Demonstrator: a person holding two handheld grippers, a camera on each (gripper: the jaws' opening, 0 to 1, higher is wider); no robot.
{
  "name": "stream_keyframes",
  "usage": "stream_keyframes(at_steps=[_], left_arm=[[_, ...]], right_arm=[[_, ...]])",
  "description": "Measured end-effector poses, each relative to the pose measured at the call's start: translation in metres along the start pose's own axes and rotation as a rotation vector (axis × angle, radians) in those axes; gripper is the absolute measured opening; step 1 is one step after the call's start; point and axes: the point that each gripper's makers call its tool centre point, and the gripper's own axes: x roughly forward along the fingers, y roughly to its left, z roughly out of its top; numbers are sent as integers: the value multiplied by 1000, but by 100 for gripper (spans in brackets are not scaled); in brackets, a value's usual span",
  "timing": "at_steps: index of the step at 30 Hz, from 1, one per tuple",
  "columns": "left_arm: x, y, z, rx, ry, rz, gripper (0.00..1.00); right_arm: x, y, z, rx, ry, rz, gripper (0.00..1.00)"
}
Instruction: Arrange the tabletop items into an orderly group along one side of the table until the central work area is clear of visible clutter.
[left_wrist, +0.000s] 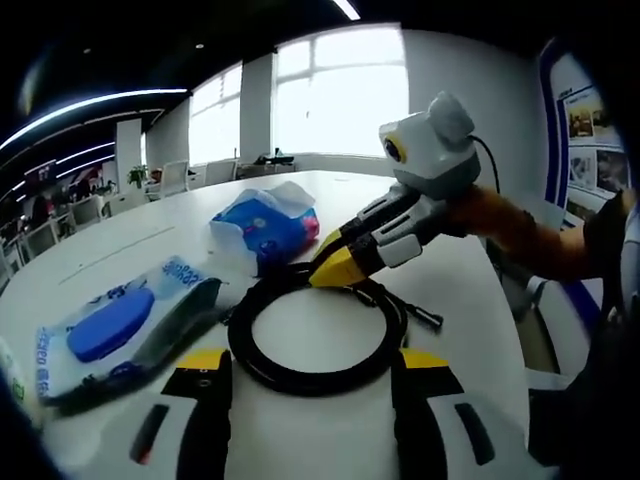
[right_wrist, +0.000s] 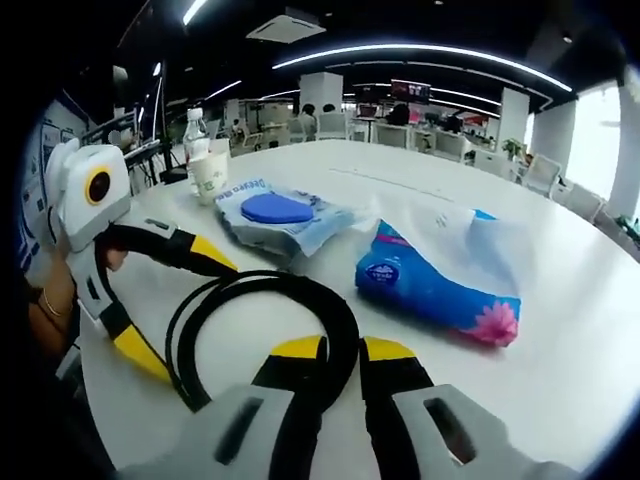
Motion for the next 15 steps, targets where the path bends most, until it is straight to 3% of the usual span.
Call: stream_keyframes(at_steps=[10, 15], left_arm=[[-3, 4, -2, -6, -12, 2, 67], [-6, 5, -3, -2, -11, 4, 67]], right_arm=[[-1, 3, 1, -49, -55, 0, 12], [-1, 4, 2, 2, -85, 26, 12]])
